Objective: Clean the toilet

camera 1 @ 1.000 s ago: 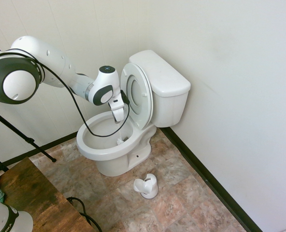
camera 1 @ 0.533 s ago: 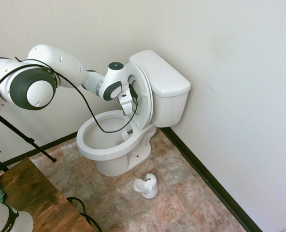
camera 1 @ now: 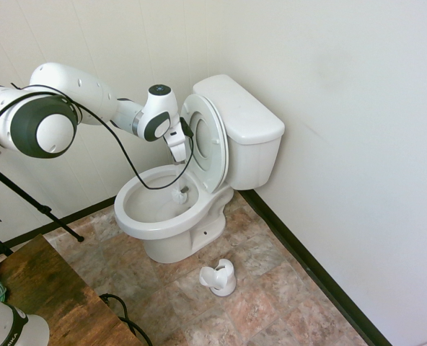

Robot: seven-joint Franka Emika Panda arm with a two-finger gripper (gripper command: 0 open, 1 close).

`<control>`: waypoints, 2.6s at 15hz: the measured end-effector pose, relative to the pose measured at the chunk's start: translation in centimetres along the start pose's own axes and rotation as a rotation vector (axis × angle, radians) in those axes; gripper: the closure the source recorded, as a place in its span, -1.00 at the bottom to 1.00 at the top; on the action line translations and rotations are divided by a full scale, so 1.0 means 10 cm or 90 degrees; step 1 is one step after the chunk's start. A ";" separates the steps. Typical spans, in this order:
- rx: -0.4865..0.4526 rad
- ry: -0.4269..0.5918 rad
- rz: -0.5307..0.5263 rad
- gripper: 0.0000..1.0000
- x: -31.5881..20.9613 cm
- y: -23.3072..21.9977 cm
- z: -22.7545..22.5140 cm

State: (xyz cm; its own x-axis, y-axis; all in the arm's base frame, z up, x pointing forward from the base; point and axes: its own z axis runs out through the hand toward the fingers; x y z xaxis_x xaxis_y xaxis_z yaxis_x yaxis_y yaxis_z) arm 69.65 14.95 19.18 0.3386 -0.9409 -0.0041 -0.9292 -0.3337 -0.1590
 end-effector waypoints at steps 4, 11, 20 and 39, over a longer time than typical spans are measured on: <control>-0.007 0.003 -0.021 1.00 -0.17 0.27 -0.50; 0.035 0.017 -0.012 1.00 0.02 0.78 -1.78; 0.085 0.041 0.072 1.00 1.10 1.22 -2.63; -0.039 0.078 0.167 1.00 2.35 2.08 -1.43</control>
State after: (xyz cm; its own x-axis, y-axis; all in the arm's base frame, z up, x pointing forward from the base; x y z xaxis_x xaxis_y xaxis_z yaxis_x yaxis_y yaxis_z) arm 56.18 -14.89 29.94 0.0681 -0.9942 0.0827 -0.9912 -0.0768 -0.1077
